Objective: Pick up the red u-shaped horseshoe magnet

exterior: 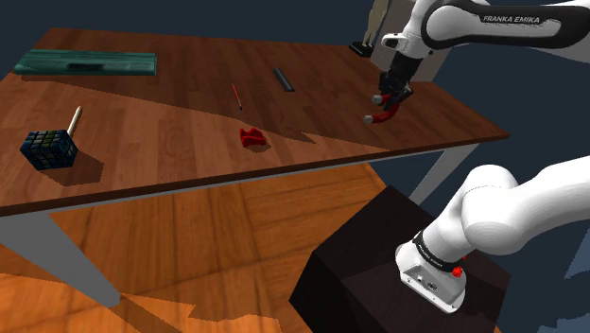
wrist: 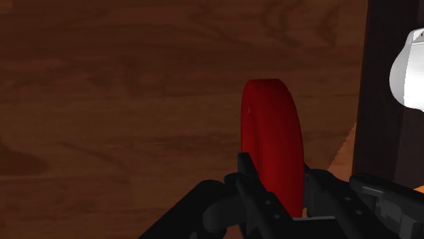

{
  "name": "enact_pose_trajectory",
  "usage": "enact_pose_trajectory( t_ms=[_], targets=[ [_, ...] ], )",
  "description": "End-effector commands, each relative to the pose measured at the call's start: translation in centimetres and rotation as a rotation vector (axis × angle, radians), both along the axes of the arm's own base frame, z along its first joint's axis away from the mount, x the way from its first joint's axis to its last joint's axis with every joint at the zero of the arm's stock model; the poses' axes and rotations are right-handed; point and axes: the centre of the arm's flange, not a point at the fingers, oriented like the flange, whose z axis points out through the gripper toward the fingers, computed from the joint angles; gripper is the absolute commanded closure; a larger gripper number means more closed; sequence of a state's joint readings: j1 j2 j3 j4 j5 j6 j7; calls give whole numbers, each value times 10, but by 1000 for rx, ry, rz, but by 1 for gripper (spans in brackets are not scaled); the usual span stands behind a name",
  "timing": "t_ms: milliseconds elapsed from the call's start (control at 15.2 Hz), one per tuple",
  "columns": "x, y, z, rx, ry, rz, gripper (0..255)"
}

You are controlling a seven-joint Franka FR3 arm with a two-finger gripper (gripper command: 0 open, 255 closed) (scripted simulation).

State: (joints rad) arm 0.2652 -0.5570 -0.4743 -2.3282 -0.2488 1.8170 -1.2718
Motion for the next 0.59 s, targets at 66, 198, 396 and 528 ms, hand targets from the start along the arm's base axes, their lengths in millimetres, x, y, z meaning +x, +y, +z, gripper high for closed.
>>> enact_pose_trajectory(
  t_ms=[66, 198, 396, 528],
  targets=[
    [1, 0, 17, 0, 0, 0, 255],
    [1, 0, 28, 0, 0, 0, 255],
    [1, 0, 44, 0, 0, 0, 255],
    [1, 0, 44, 0, 0, 0, 255]
  ],
)
